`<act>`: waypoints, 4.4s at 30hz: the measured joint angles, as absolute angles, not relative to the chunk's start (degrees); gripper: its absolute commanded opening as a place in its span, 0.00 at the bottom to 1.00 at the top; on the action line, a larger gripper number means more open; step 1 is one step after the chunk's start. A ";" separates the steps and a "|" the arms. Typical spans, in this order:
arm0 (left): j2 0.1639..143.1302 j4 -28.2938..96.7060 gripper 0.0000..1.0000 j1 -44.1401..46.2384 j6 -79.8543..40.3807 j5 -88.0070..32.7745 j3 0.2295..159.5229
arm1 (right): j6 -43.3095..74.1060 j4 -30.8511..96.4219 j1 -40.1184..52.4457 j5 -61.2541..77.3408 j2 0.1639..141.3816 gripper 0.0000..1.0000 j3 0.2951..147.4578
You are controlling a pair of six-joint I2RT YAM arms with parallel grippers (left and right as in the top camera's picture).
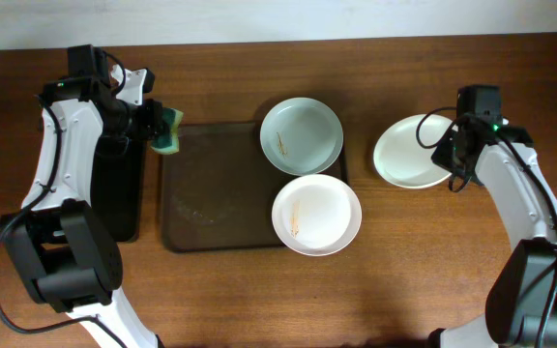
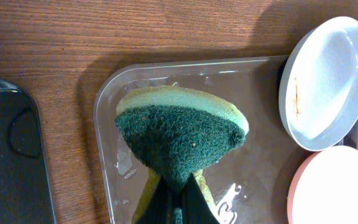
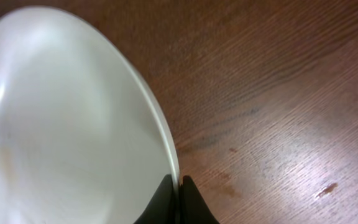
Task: Clean dirty plates on tray and stack at the side
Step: 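Grip the lower-right white plate with the right gripper and drag it left, then scrub the second plate with the sponge in the left gripper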
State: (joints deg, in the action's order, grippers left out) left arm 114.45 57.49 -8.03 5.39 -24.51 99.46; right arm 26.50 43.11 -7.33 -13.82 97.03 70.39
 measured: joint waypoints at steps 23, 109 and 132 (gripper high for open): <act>114.45 57.23 0.01 -8.03 5.39 -24.43 99.46 | 26.35 47.55 -7.38 -17.45 96.29 0.76 67.26; 114.80 49.45 0.01 3.64 -1.19 -18.33 77.91 | 37.50 33.36 35.00 18.37 122.91 0.04 85.34; 109.38 18.46 0.01 16.45 -16.12 15.90 62.67 | 38.98 33.15 33.85 16.64 123.07 0.04 85.54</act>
State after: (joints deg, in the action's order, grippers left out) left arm 109.38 18.46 16.45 -16.12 15.90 62.67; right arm 38.98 33.15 33.85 16.64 123.07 85.54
